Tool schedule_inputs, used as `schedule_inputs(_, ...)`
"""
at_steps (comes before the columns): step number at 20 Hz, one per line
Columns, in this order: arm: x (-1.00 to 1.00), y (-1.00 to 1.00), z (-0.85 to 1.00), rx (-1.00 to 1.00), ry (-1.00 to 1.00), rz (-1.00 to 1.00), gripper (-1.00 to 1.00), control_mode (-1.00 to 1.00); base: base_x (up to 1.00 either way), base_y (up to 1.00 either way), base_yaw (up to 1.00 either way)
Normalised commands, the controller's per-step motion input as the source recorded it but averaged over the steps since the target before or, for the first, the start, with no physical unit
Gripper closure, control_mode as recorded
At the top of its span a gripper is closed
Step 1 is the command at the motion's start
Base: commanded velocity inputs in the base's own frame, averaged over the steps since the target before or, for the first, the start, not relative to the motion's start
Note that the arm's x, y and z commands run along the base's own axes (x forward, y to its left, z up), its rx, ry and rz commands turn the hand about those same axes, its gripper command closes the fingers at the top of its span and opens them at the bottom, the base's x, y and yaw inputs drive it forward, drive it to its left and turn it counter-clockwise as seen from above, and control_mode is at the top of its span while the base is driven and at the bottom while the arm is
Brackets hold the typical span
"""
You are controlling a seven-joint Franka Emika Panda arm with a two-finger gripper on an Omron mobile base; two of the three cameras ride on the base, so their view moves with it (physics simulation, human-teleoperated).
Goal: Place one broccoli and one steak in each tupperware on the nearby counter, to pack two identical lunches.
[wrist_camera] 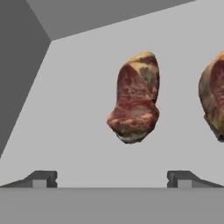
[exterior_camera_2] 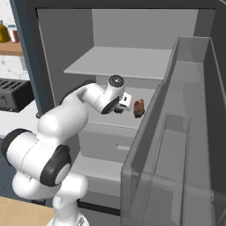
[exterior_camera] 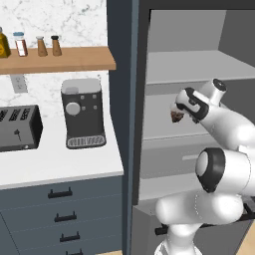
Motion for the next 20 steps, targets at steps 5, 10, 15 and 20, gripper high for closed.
schedule_inputs(5, 0.28, -0.03, -0.18, 0.00, 0.00, 0.00, -1.00, -1.00, 0.00, 0.00, 0.00)
schedule_inputs(10, 0.38, 0.00, -0.19, 0.00, 0.00, 0.00, -1.00, -1.00, 0.00, 0.00, 0.00)
schedule_inputs(15, 0.31, -0.07, -0.13, 0.00, 0.00, 0.00, -1.00, -1.00, 0.00, 0.00, 0.00)
schedule_inputs(20, 0.25, -0.12, -0.11, 0.00, 0.00, 0.00, -1.00, -1.00, 0.00, 0.00, 0.00)
